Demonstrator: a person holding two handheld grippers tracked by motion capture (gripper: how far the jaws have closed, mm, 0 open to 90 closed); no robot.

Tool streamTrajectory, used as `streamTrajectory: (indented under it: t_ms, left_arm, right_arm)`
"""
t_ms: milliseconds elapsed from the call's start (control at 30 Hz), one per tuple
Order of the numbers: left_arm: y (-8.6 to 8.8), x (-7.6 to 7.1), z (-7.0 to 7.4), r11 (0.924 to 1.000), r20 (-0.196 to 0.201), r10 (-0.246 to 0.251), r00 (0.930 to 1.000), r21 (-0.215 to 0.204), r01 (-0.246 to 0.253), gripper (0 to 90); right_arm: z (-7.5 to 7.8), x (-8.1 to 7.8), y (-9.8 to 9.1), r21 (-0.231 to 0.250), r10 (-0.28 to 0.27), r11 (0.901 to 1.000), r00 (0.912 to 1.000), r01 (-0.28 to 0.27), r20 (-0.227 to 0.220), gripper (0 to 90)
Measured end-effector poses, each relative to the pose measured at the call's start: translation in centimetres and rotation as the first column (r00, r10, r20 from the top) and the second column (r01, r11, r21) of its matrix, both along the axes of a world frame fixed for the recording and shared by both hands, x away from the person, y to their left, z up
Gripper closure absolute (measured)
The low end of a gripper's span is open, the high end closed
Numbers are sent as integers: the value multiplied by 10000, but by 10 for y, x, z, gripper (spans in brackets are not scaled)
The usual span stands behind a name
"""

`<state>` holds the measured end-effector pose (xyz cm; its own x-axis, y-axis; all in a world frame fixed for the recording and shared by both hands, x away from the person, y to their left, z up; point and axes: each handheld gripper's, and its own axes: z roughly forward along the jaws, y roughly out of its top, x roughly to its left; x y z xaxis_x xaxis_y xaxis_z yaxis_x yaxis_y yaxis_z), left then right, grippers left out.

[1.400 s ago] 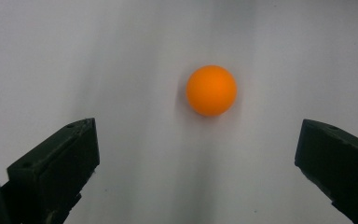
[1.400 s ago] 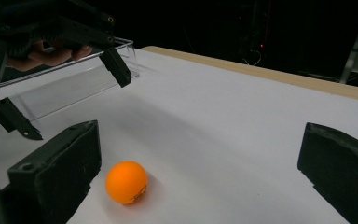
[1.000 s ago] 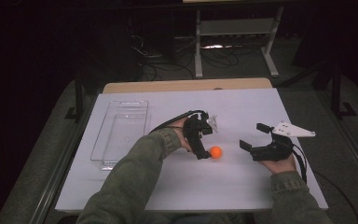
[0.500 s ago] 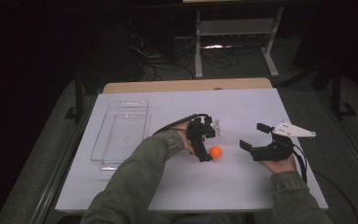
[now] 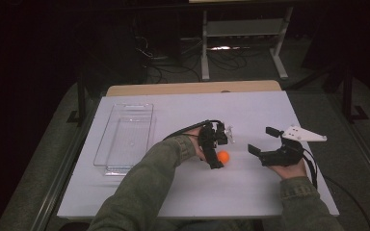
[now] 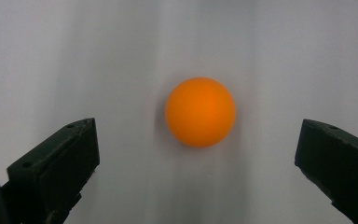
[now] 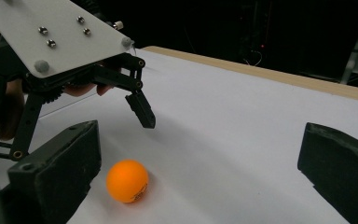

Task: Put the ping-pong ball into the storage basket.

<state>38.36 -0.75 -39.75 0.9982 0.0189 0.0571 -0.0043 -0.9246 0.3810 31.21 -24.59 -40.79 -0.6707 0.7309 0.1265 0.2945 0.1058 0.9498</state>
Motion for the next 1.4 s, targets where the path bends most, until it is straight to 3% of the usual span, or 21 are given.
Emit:
streamTrajectory:
  t_ms: [200,667,1000,1233,1400]
  left_arm:
    - [-4,-2,-6,9994,-32,-75,10000,336,76,0]
    - [-6,0,-11,9981,-53,-40,10000,610,43,67]
    - [-6,1,-11,9984,-18,-32,10000,570,33,223]
    - [-8,2,-14,9982,-387,-66,9992,595,89,300]
    - [-9,2,-16,9984,-350,-34,9994,565,54,336]
  right_arm:
    - [1,0,-2,37,-58,10000,10000,58,21,0]
    - [0,0,-1,-11,-38,10000,10000,38,24,0]
    - [0,0,0,-115,8,9999,10000,-8,18,0]
    - [-1,0,0,-181,30,9998,10000,-29,30,0]
    - [-1,1,1,-211,55,9998,10000,-55,-6,0]
